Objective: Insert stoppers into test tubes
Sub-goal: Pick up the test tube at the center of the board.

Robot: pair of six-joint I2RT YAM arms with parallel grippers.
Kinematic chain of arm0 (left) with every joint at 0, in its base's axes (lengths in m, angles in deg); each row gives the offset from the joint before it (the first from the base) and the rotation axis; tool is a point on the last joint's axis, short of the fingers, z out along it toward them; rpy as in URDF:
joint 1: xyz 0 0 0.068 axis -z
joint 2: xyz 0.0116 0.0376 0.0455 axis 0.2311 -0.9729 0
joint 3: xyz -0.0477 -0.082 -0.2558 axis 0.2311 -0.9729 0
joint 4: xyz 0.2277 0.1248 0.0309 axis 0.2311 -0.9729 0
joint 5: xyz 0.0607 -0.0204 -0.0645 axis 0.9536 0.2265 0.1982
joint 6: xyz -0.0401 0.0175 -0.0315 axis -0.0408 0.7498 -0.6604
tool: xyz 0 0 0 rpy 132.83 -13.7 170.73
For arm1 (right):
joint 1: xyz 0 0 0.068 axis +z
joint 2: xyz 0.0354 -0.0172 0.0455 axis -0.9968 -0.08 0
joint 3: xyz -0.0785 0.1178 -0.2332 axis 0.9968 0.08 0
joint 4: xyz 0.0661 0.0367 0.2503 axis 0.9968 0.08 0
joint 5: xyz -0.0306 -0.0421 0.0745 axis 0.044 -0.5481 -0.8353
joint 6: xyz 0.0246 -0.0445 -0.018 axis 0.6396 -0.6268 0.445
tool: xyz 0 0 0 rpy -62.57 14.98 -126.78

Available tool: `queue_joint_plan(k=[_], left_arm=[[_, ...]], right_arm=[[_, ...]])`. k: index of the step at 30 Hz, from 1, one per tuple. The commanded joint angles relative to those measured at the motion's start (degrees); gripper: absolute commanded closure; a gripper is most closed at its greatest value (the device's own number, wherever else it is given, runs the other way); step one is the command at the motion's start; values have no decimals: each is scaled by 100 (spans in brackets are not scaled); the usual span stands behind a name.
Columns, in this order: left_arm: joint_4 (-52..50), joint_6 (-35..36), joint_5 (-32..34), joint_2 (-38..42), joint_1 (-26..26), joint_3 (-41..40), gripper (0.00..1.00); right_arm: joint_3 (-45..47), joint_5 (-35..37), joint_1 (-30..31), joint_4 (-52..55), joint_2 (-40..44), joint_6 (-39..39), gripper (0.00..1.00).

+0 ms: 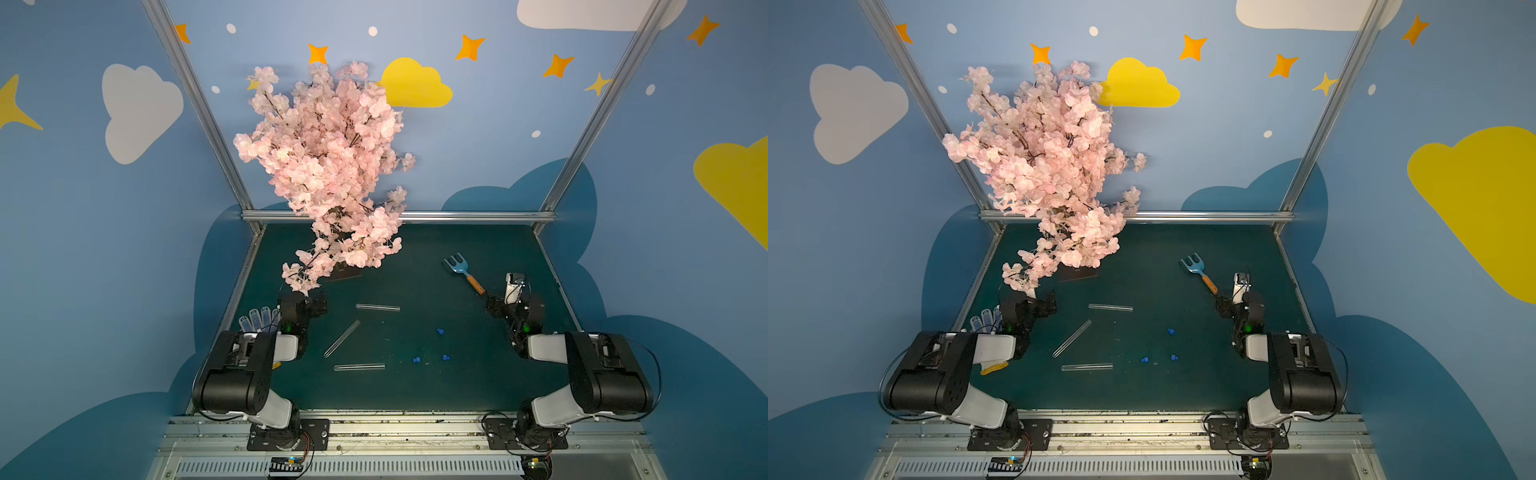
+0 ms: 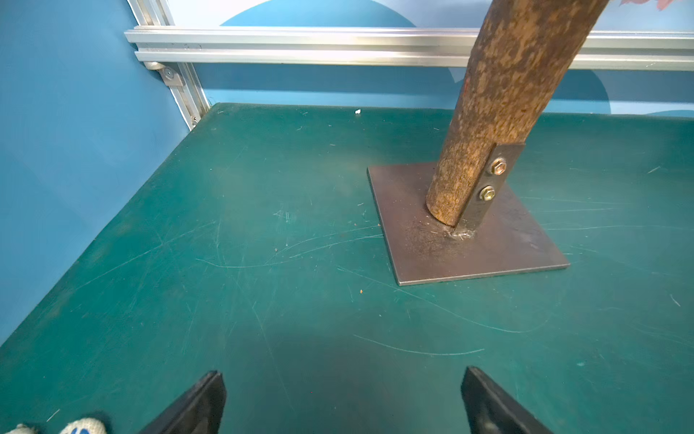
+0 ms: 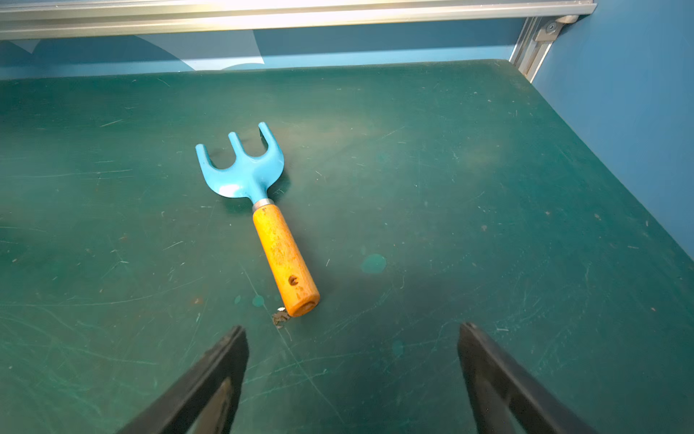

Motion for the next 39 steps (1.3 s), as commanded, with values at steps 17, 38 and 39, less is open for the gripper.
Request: queue_joint_plan(k=[17,38,39], left_arm=[[83,30,12,-55,-35,83,1],[-2130,-401,449,2438,24,-212,5],[-2407,-520,526,2759,37,-243,6]], right_arm=[[-114,-46,12,-126,-66,-2,12],[-334,256,15,2158,2138,112,17],[-301,222,19,2155,2305,269,17]])
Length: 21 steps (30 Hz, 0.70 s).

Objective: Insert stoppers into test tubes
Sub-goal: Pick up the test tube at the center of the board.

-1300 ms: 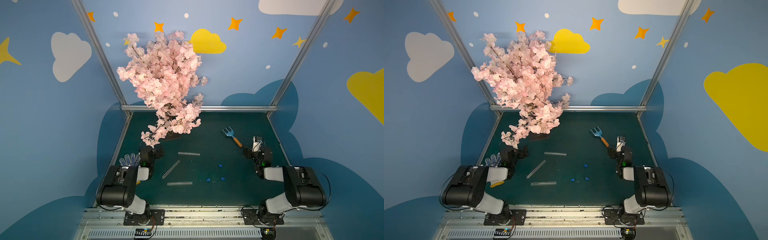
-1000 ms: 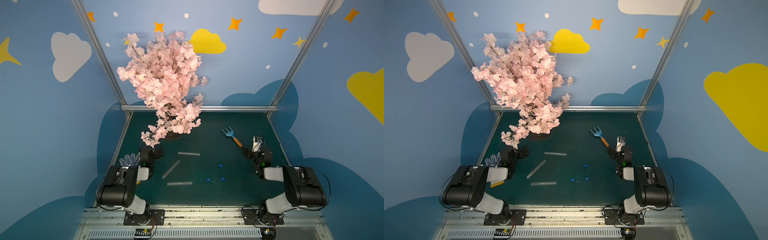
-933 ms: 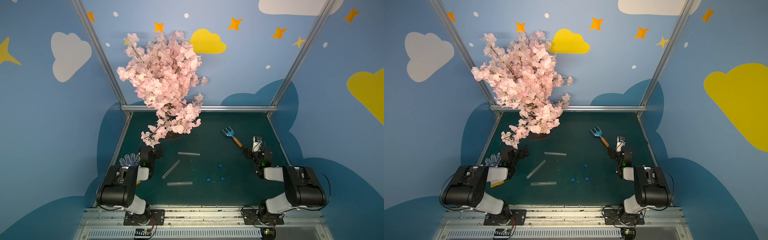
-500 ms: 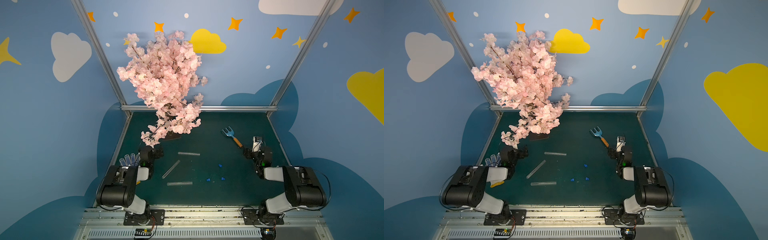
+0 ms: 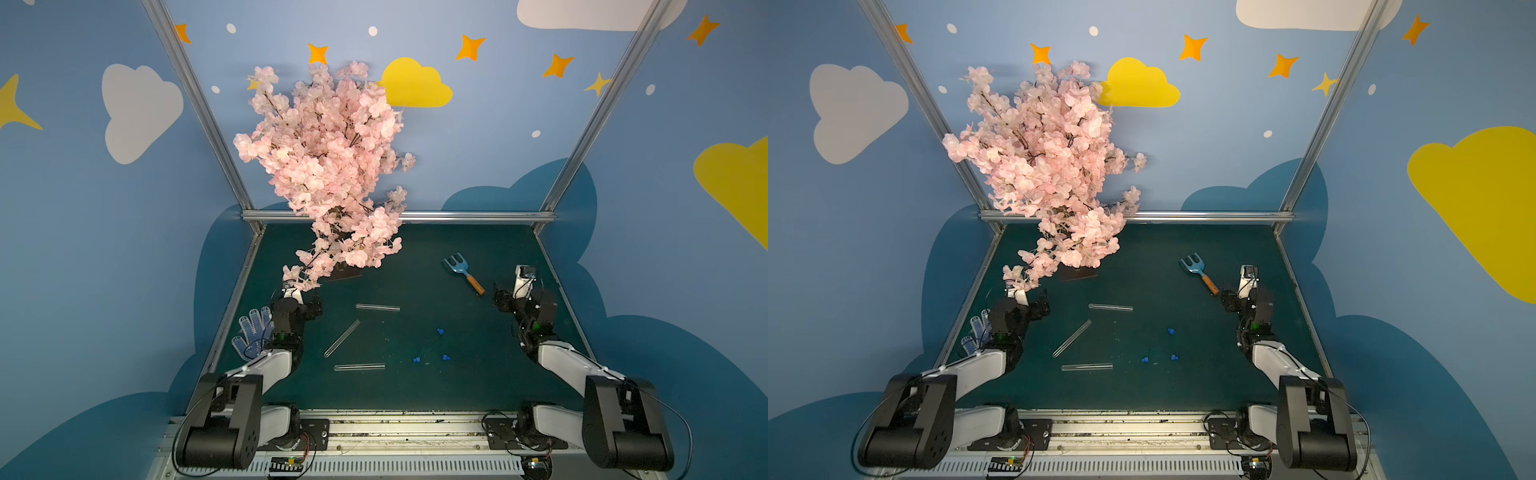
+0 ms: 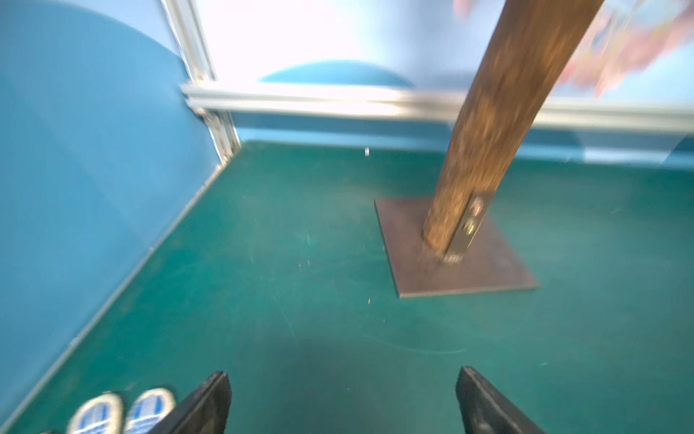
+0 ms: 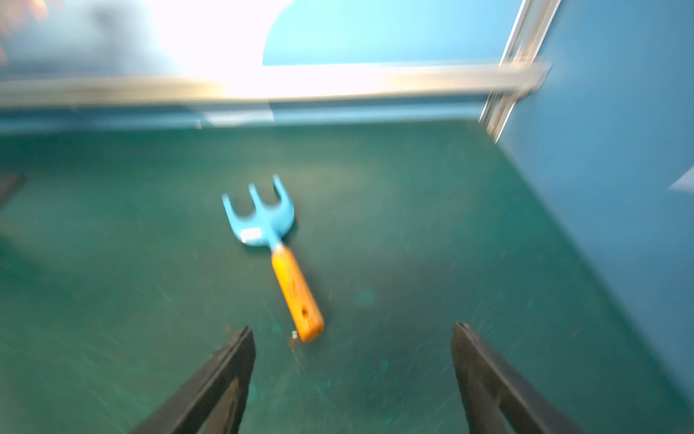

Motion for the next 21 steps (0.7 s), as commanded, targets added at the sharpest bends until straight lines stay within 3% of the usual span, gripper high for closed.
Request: queue_joint_plan(k=[1,3,6,8,13,17,19,21], left_arm=[[-1480,-493,323,868,31,78,7],[-1995,-939,402,1548,38,4,10],[-2900,-2244,546,2570,30,-61,18],[-3609,-3109,248,3253,2,-41,21],[-4776,-4094,-681,4581,12,-131,27],[-4812,-4350,-1844,4702,58,-176,27],[-4523,-4472,-2502,4355,235,-173,27],[-4381,-4366,-2761,3913,635,-67,27]], right_arm=[[-55,-32,22,671,444,333,17],[-117,-241,19,848,645,623,17],[-516,-315,13,1680,814,1308,17],[-891,-607,5,2336,796,1595,17],[-1332,-1656,25,3036,896,1888,18],[-1406,-1957,37,3300,940,2279,18],[-1418,-2133,37,3478,893,2353,19],[-1668,-2123,41,3623,858,2385,19]])
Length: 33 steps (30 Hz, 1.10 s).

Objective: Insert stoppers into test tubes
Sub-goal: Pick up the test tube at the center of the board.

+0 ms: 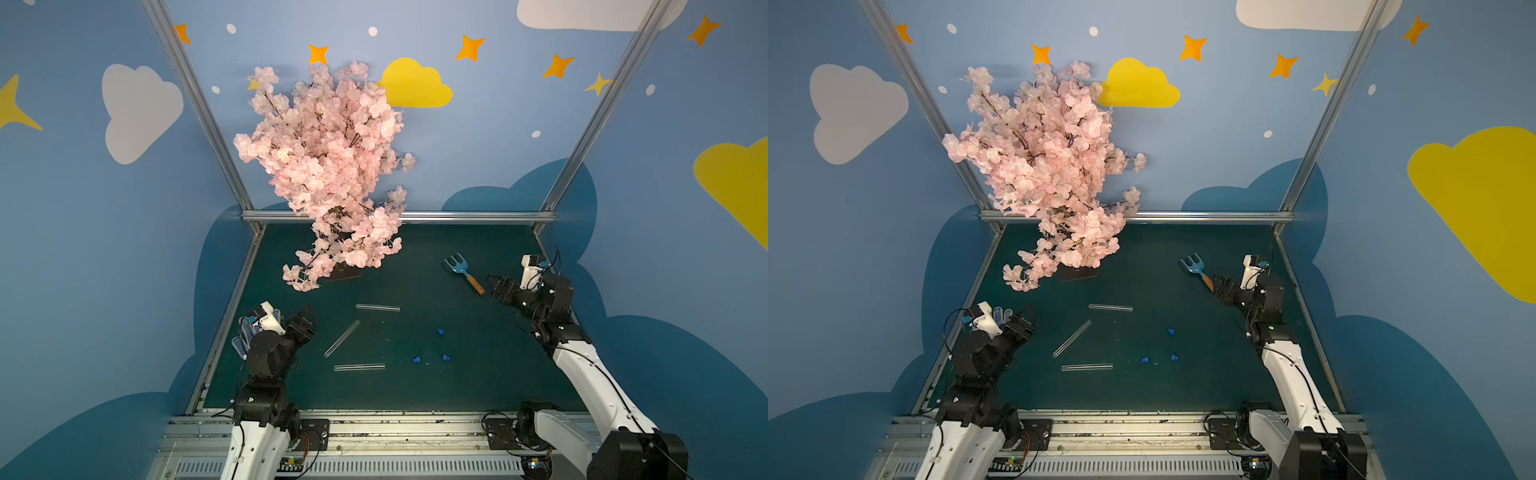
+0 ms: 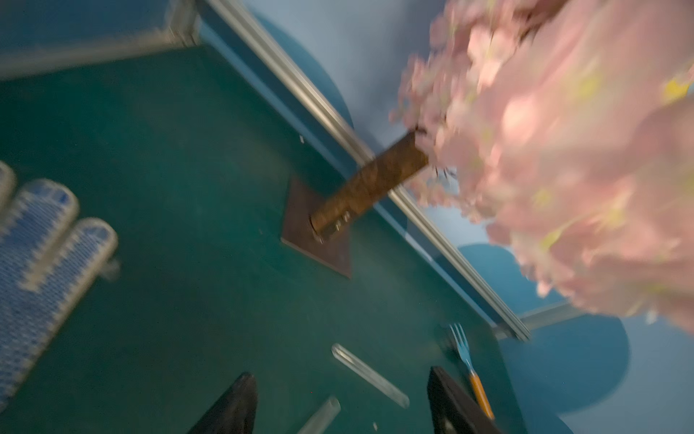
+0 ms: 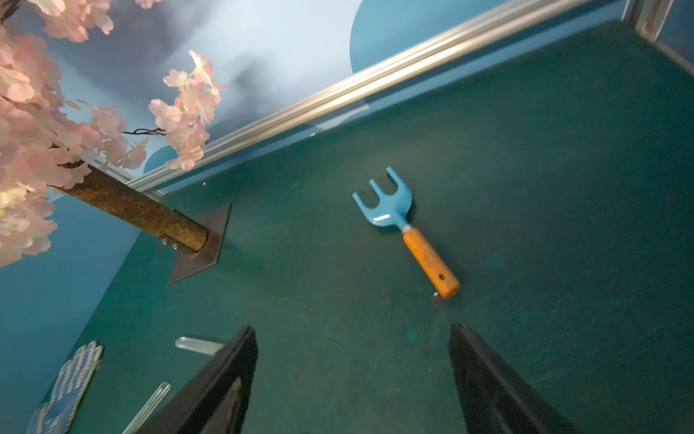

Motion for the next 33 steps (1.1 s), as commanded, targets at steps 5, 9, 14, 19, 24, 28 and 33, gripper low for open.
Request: queue_joint_plan(k=[5,9,14,19,24,28,33], left_arm=[[131,586,-365,-1221,1829,383,24],[829,1360,-79,-1576,2665,325,22],[1714,2538,-704,-1916,2971,262,22],[2084,3423,-957,-2283,3080,384,21],[2336,3310,-626,-2761,3084,534,21],[2358,2686,261,-2835,3077,532,20],[2774,2565,1180,-2705,3049,148,17]], right_arm=[[-517,-200,40,561,3,151,19],[-669,-324,63,627,-61,-26,19],[-903,-554,185,391,-287,153,21],[-1527,-696,620,979,-631,-447,23],[-2237,-1266,1477,2221,-686,-1929,28],[-2112,-1167,2190,2584,-468,-3479,29],[-1454,-1740,2737,2599,-280,-5477,32]])
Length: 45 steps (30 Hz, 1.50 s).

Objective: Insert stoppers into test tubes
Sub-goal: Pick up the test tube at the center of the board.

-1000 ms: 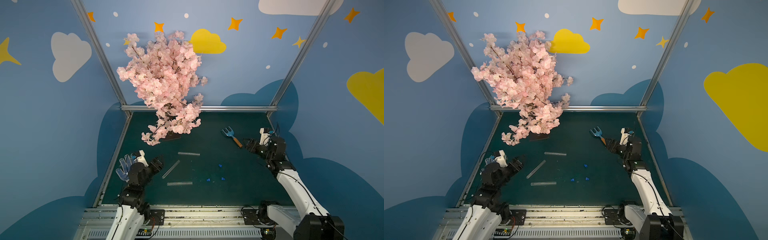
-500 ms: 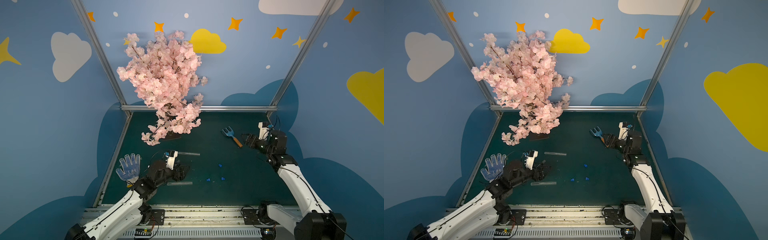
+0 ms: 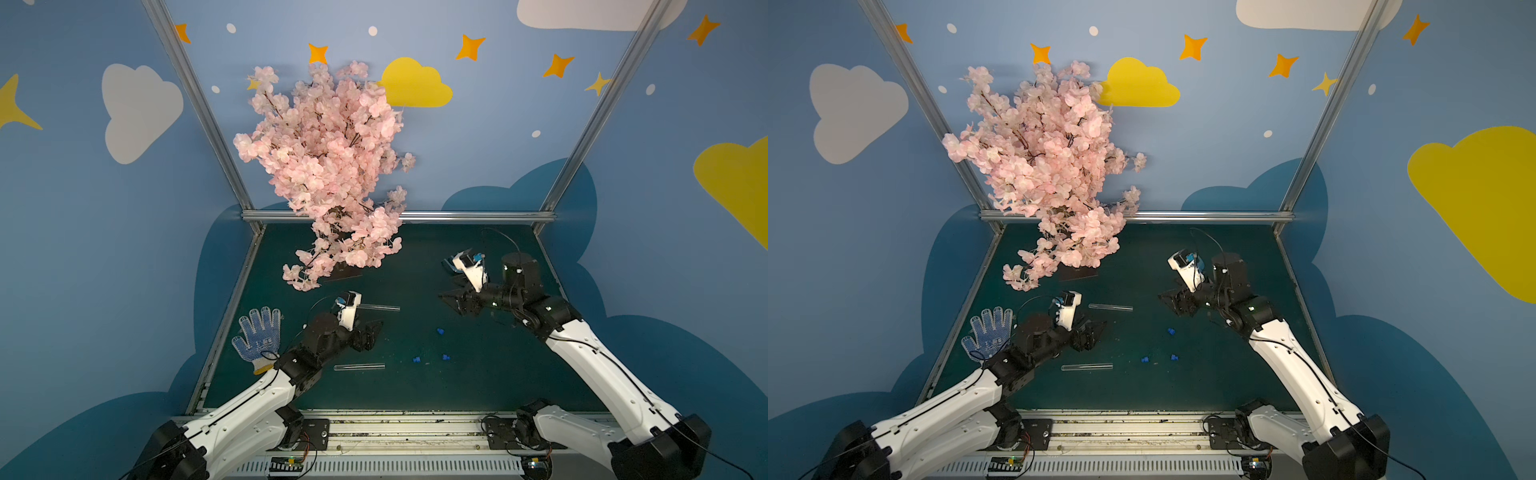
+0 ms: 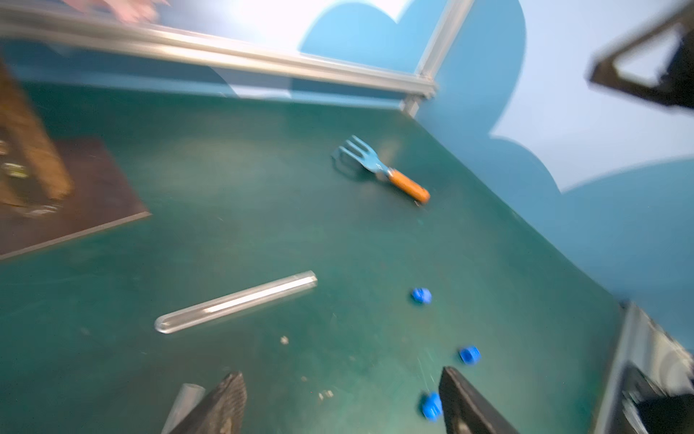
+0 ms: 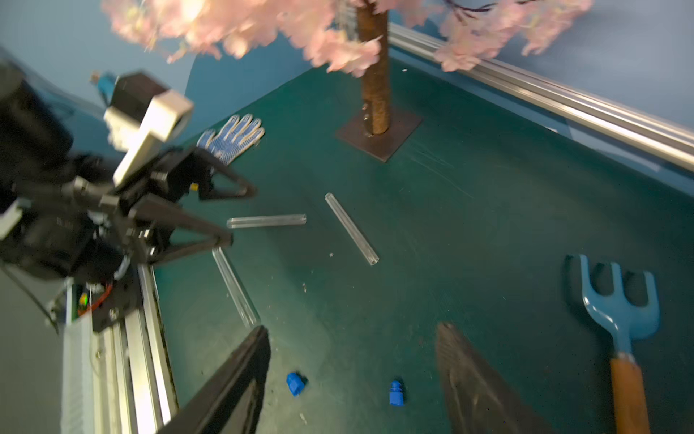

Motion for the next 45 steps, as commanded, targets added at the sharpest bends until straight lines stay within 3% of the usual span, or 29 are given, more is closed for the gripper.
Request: queue_joint_plan(k=[1,4,9,14,17,20,23,27,32,45], left_arm=[[325,-173,814,123,-40,-176,17],[167,-122,946,217,-123,-166,17],[-99,343,622,213,-242,97,18],[-1608,2182,-815,-58,-242,1207,17],[-3561,3783,-1638,-383,-184,2063,18],[-5132,4694,-1846,-683,-89,2721,18],[-5832,5042,-1669,-734,-38,2725,22],[-6583,5745,-1108,-760,141,2503,24],[-6448,6430,-119,-1192,490,2291,23],[-5798,7020,48,-2957,533,2515,24]], right_arm=[[532,-506,283,369,115,-2096,33],[744,-318,545,396,-22,-2543,32],[688,-324,648,177,-329,-2233,32],[1094,-125,619,-799,9,-1565,29],[1467,279,604,-1395,387,-1235,28],[1749,958,582,-1834,615,-854,27],[2142,1325,545,-2474,751,-362,27],[2261,1171,546,-2752,866,151,28],[2283,1113,553,-2650,842,327,30],[2547,1353,564,-2555,1406,301,30]])
